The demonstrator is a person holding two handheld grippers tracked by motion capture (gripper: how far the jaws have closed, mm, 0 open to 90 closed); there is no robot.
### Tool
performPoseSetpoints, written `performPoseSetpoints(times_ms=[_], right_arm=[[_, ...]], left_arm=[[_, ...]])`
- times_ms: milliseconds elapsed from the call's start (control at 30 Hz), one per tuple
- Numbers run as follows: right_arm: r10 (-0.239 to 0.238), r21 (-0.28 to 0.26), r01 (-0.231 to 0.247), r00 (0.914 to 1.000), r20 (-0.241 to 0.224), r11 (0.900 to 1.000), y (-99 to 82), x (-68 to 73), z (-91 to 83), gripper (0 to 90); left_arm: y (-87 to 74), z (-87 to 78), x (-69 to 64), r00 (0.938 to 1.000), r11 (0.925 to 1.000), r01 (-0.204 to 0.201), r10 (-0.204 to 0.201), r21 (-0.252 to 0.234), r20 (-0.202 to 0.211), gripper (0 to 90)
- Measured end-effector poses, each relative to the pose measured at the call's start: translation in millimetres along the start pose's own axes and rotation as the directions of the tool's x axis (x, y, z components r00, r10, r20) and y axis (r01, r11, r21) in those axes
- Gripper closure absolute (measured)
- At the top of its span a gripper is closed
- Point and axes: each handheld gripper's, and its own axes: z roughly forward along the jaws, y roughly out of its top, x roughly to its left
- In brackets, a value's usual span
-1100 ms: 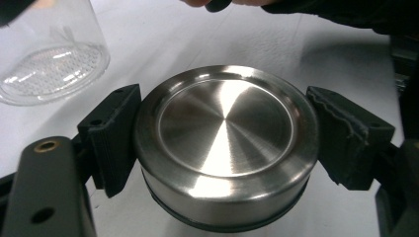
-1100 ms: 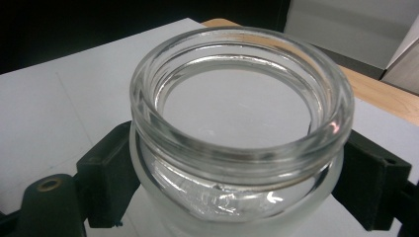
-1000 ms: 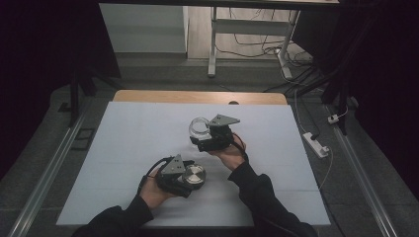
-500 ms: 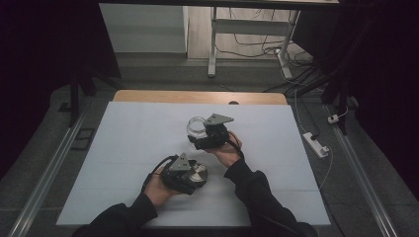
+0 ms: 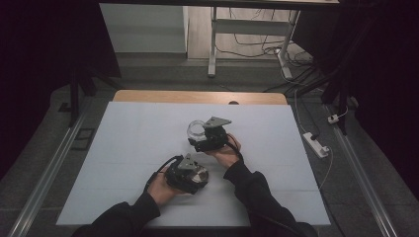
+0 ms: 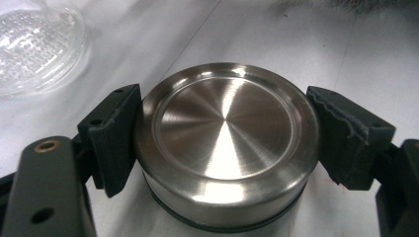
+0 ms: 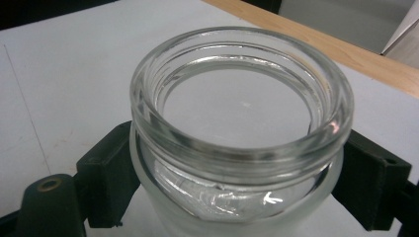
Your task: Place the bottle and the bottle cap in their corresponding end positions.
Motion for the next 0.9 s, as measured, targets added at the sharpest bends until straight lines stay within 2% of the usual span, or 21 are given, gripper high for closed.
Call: performPoseSetpoints(times_ms=[333, 433, 733, 900], right_arm=[[-0.016, 0.002, 0.016, 0.9997, -0.016, 0.9999, -5.3, -2.5, 0.5, 14.7], [-0.012, 0.006, 0.013, 0.9997, -0.019, 0.9999, -5.3, -2.7, 0.5, 14.6], [-0.002, 0.007, 0.002, 0.9999, -0.016, 1.0000, -5.9, -2.3, 0.9, 14.2], [-0.003, 0.018, 0.004, 0.9996, -0.029, 0.9998, -6.0, -2.0, 1.8, 9.9]], left_arm=[[-0.1, 3.6, 1.0, 0.9999, 0.9982, -0.013, 0.013, 0.059, -0.008, 19.3], [-0.2, 4.3, 2.1, 1.0000, 0.9983, 0.005, -0.005, 0.059, 0.000, 19.2], [-0.7, 4.4, 2.5, 1.0000, 0.9984, 0.008, -0.009, 0.055, 0.003, 18.8], [-0.9, 4.3, 2.7, 0.9999, 0.9985, 0.013, -0.014, 0.052, 0.001, 16.1]])
